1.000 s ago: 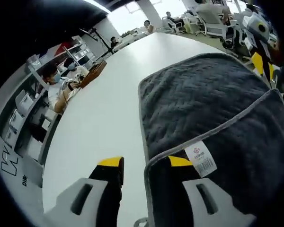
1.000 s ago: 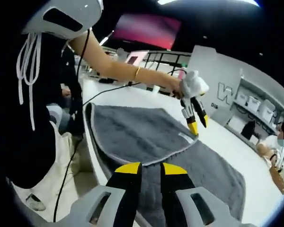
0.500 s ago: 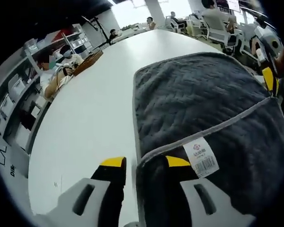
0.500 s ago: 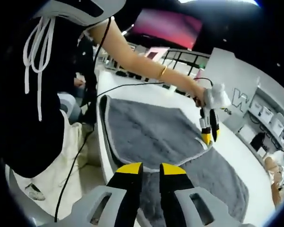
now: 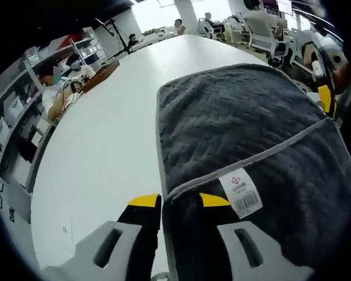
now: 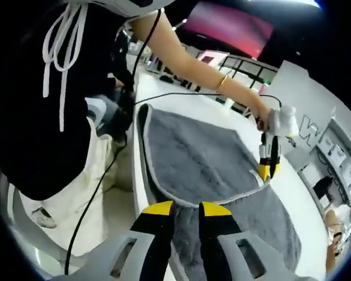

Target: Open the folded towel by lifting each exposed corner and separating the folded layers until the towel lies flat within the target outline without major curled edges

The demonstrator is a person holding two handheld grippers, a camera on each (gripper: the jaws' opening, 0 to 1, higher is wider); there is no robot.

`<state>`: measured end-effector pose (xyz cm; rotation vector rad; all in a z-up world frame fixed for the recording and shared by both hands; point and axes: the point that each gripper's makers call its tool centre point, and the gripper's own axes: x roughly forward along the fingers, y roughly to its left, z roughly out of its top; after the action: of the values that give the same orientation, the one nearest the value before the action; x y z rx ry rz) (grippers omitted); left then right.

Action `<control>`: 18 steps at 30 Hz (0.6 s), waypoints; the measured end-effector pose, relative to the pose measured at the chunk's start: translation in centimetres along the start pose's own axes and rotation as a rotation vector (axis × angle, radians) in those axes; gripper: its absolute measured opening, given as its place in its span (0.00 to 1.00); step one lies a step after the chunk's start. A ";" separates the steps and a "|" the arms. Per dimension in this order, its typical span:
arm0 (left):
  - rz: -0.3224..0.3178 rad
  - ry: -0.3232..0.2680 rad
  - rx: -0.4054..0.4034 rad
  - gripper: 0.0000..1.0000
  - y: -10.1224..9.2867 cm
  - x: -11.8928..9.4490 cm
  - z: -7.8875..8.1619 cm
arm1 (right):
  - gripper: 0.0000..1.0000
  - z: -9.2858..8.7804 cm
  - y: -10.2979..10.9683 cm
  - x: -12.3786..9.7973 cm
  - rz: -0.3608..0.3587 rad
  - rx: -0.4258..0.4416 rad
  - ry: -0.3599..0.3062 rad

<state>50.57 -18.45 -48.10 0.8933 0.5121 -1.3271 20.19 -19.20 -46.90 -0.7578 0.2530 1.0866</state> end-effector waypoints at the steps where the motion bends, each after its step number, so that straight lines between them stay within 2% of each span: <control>1: -0.003 -0.001 -0.007 0.23 0.0 0.1 0.0 | 0.09 0.1 0.1 0.2 0.007 -0.013 -0.001; 11: -0.020 0.000 -0.063 0.21 -0.3 0.3 -0.1 | 0.04 -0.1 0.3 0.8 0.049 -0.060 0.027; 18: -0.004 -0.007 -0.047 0.18 -0.8 0.1 -0.1 | 0.01 -0.5 0.4 0.9 0.050 -0.059 0.043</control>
<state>49.86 -18.43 -48.47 0.8491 0.5377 -1.3164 20.33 -18.80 -47.86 -0.8319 0.2788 1.1297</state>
